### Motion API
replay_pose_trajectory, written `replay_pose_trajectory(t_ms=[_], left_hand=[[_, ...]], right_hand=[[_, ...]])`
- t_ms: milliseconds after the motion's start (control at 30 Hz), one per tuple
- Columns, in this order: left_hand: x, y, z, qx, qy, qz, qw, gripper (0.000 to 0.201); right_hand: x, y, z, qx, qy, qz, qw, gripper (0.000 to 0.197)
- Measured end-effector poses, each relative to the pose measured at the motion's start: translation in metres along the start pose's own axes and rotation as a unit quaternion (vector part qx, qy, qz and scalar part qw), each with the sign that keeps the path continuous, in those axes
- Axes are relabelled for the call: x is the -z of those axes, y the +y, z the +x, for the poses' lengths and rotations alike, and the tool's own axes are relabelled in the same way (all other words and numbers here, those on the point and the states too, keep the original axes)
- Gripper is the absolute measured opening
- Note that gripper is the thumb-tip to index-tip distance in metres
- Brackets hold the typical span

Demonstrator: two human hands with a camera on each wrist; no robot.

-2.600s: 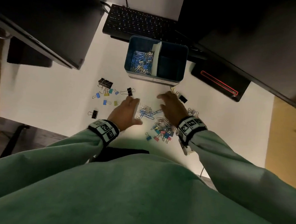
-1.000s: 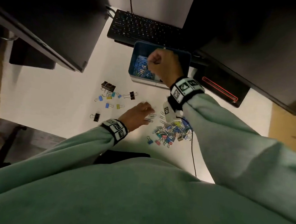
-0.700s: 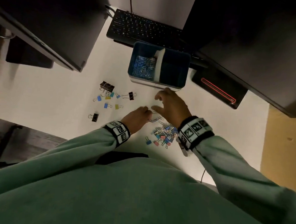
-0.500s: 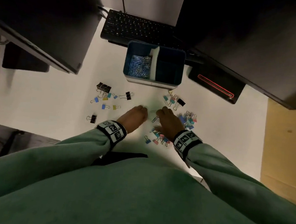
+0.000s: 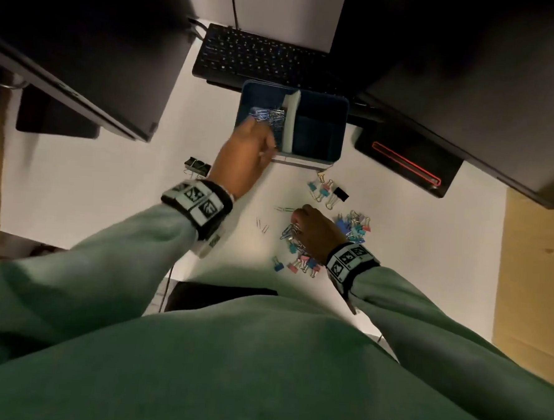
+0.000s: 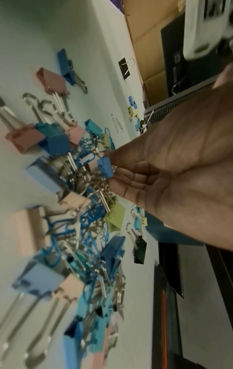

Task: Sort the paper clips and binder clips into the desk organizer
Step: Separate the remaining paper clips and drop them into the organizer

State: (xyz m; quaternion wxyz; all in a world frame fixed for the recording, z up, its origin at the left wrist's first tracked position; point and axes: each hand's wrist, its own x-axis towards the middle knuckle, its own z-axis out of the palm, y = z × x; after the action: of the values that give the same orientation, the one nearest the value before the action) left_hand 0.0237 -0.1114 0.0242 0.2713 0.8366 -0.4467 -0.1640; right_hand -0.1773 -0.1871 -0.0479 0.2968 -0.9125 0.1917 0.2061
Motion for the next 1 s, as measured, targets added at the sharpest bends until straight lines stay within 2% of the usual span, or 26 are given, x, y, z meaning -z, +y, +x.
replay_pose_trajectory(t_ms=[67,133,200,333,433,533,600,700,800,900,1000], left_hand=[[-0.027,-0.001,-0.034,-0.002,-0.117,0.029,0.993,0.009],[-0.052,-0.006,-0.061,0.005,-0.231,0.075,0.970,0.015],[-0.070,-0.007,-0.073,0.010,-0.274,0.102,0.956,0.024],[-0.090,-0.002,-0.069,0.002,-0.282,0.131,0.950,0.048],[-0.098,-0.002,-0.064,-0.022,-0.285,0.134,0.949,0.031],[-0.097,-0.007,-0.066,-0.031,-0.264,0.129,0.955,0.024],[-0.093,-0.010,-0.069,-0.023,-0.245,0.106,0.963,0.020],[-0.088,-0.018,-0.073,-0.009,-0.238,0.079,0.968,0.016],[-0.085,-0.025,-0.078,0.013,-0.249,0.072,0.966,0.020],[-0.086,-0.028,-0.081,-0.006,-0.257,0.088,0.962,0.022],[-0.086,-0.026,-0.081,-0.011,-0.252,0.082,0.964,0.011]], right_hand=[[-0.002,0.001,0.004,0.001,0.004,-0.002,1.000,0.015],[0.000,0.000,0.005,-0.012,0.011,0.002,1.000,0.012],[0.003,0.001,0.006,-0.010,0.013,0.010,1.000,0.013],[0.011,0.005,0.008,-0.047,0.027,0.064,0.996,0.011],[0.014,0.007,0.006,-0.062,0.031,0.075,0.995,0.012],[0.017,0.002,0.001,-0.038,0.044,0.050,0.997,0.038],[0.015,-0.002,0.003,-0.025,0.042,0.019,0.999,0.044],[0.008,-0.005,0.012,-0.008,0.033,0.000,0.999,0.033],[0.006,-0.006,0.013,0.001,0.021,-0.010,1.000,0.018],[0.006,-0.006,0.013,-0.004,0.022,-0.018,1.000,0.015],[0.005,-0.005,0.011,-0.018,0.034,-0.009,0.999,0.016]])
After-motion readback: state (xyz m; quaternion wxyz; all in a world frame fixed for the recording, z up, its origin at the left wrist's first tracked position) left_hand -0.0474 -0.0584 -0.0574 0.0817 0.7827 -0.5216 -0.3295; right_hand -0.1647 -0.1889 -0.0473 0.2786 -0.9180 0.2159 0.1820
